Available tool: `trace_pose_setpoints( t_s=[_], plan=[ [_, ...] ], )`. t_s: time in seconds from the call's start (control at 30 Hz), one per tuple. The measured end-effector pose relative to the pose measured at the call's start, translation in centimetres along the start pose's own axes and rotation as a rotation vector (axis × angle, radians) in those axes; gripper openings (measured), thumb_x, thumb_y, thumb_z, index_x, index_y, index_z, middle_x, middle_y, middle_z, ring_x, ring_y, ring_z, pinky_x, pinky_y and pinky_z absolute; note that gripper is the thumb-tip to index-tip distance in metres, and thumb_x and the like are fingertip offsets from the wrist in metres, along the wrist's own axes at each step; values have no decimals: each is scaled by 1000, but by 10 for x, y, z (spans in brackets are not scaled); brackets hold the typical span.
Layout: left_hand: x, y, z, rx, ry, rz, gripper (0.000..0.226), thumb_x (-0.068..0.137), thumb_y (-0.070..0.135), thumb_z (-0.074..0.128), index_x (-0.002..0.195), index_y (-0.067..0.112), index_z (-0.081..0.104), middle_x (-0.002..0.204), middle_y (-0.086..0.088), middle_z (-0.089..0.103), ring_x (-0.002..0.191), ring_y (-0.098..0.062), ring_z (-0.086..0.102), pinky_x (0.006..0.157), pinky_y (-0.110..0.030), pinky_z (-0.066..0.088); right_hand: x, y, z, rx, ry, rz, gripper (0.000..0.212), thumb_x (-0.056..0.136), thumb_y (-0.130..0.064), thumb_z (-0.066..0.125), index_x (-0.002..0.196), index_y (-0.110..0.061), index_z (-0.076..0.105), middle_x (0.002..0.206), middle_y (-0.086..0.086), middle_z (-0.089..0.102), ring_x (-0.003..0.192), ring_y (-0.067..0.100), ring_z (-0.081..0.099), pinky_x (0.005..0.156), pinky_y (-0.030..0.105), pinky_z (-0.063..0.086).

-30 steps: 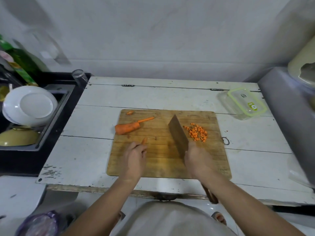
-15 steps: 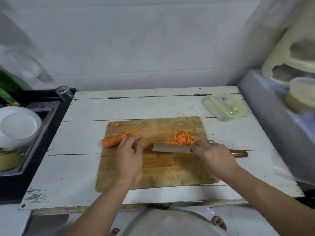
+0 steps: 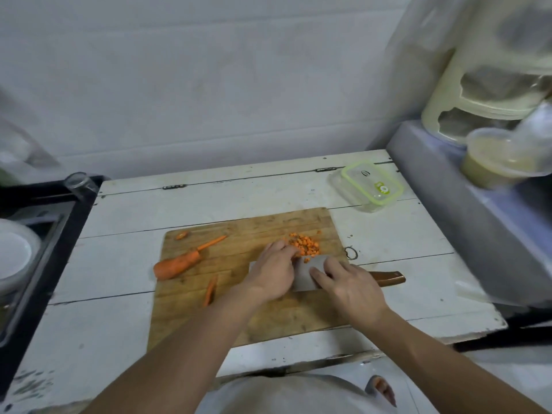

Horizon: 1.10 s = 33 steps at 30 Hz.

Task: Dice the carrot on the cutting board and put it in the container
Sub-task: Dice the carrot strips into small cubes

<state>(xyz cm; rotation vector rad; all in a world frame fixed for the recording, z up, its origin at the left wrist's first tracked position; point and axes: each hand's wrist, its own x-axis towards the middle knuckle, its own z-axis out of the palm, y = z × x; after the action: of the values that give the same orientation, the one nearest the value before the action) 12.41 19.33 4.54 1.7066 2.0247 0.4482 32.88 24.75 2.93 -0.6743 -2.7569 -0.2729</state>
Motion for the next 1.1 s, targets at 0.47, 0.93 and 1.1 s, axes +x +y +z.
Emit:
trace_pose_setpoints(
  t_s=[0.47, 0.93, 1.1],
  plan=[
    [8, -2, -15, -132, 83, 0, 50, 99, -5, 42, 132, 24, 67, 132, 5, 57, 124, -12, 51, 114, -30, 40, -6, 5, -5, -3, -14, -19, 43, 69, -2, 74, 110, -13, 67, 90, 9, 54, 64, 26, 55, 53, 36, 46],
    [5, -22, -27, -340, 54, -226, 50, 96, -11, 36, 117, 15, 73, 119, 2, 65, 114, -14, 57, 101, -20, 41, -21, 2, -25, 87, -33, 121, 48, 62, 2, 79, 107, -14, 71, 83, 5, 51, 54, 22, 49, 47, 31, 40],
    [7, -90, -60, 96, 245, -329, 28, 102, 14, 49, 117, 18, 72, 118, -5, 67, 112, -28, 62, 96, -42, 52, -17, 0, -31, 174, -96, 309, 39, 61, 4, 81, 90, -21, 72, 82, 0, 50, 42, 22, 46, 37, 25, 35]
  ],
)
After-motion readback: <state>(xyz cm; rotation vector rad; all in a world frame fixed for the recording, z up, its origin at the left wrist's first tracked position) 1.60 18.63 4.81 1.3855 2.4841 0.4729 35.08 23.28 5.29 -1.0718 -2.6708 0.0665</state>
